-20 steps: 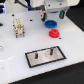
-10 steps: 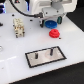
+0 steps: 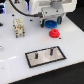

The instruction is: Insert the blue gear onto the right peg, followed by the red gear

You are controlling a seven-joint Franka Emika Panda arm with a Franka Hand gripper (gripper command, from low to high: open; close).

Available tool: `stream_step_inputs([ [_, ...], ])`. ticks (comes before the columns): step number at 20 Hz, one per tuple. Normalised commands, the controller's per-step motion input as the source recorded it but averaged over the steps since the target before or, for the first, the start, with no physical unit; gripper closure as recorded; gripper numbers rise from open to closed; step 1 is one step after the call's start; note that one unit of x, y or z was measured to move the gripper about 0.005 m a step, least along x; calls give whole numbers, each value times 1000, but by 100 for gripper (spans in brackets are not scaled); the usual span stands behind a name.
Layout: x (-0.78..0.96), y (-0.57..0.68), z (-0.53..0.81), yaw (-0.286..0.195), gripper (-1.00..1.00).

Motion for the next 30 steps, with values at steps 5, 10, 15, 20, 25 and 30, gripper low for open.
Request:
stream_step_inputs([
  [5, 10, 3, 7, 0, 100],
  [10, 239, 3, 353, 0, 100],
  [15, 554, -140, 593, 0, 100],
  [20, 730, -188, 578, 0, 100],
  [25, 829, -133, 576, 0, 100],
  [30, 855, -107, 564, 0, 100],
])
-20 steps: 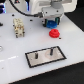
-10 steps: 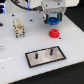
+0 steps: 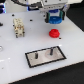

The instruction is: Insert the blue gear onto the right peg, followed by the red gear

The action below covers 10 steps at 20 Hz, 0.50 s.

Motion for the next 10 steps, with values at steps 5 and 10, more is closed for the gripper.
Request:
stream_step_inputs([
  [5, 875, -159, 474, 0, 100],
  [10, 888, -192, 338, 0, 100],
])
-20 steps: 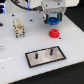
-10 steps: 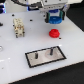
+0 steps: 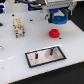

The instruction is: Insert the blue gear onto the right peg, followed by the red gear

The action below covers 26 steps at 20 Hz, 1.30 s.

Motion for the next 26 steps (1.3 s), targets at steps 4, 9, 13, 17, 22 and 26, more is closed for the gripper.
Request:
stream_step_inputs([
  [4, 905, -197, 237, 0, 100],
  [9, 900, -224, 223, 0, 100],
  [13, 819, -221, 81, 0, 100],
  [17, 652, -253, 3, 0, 100],
  [22, 436, -237, -36, 0, 100],
  [26, 315, -176, -58, 0, 100],
])
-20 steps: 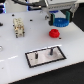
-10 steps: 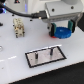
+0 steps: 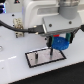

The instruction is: Insert the blue gear onto the right peg, followed by the red gear

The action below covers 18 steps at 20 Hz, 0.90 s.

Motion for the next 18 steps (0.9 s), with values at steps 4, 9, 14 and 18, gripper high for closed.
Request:
stream_step_inputs([
  [4, 177, -127, -39, 0, 100],
  [9, 199, -194, -61, 0, 100],
  [14, 48, -49, 143, 0, 100],
  [18, 131, -87, 68, 0, 100],
])
